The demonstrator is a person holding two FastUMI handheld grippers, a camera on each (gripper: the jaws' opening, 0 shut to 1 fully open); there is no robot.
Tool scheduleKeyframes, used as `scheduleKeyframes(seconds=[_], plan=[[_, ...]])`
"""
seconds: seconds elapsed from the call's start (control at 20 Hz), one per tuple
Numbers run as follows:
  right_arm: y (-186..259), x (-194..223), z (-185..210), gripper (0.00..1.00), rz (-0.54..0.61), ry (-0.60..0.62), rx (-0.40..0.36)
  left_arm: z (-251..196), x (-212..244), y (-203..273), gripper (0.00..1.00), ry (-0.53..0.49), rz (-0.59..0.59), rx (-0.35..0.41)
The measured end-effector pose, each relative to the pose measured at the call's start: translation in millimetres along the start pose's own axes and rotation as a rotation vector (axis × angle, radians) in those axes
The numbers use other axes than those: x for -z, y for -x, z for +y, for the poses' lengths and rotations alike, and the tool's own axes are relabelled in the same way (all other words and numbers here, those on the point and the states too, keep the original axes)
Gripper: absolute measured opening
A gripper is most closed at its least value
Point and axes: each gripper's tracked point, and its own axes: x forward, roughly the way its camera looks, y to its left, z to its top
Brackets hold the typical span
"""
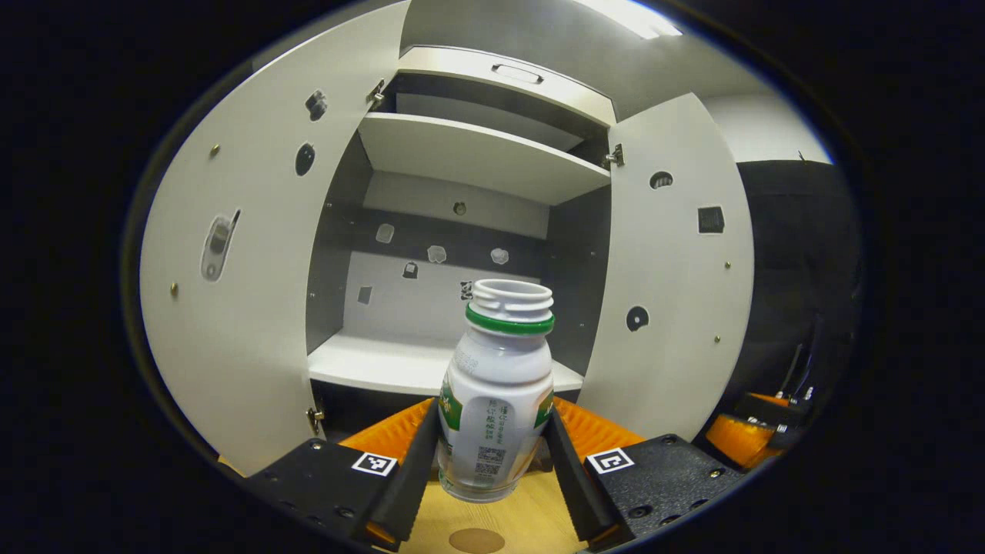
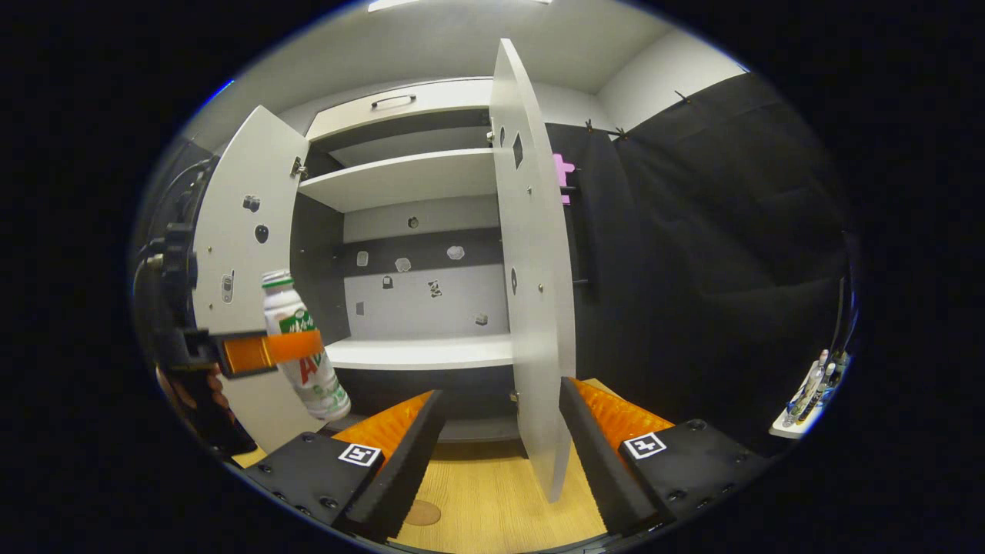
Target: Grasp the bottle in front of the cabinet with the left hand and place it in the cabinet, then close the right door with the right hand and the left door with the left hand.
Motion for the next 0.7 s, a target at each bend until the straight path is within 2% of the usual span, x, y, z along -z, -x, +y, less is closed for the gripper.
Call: scheduleKeyframes(seconds=[0.2,0.35,0.5,0.7], plan=[[10,0,-12,0.98,-0.016,-0.007,0.042,13,-63,-48,0.76,-0.046,-0.045,-0.013],[19,2,-31,0.98,-0.015,-0.024,0.089,13,-89,-92,0.76,-0.083,-0.061,-0.023],[28,3,-57,0.98,-0.018,-0.035,0.163,12,-95,-138,0.75,-0.105,-0.066,-0.037],[46,-2,-93,0.98,-0.036,-0.048,0.259,28,-62,-206,0.75,-0.046,0.023,-0.084]])
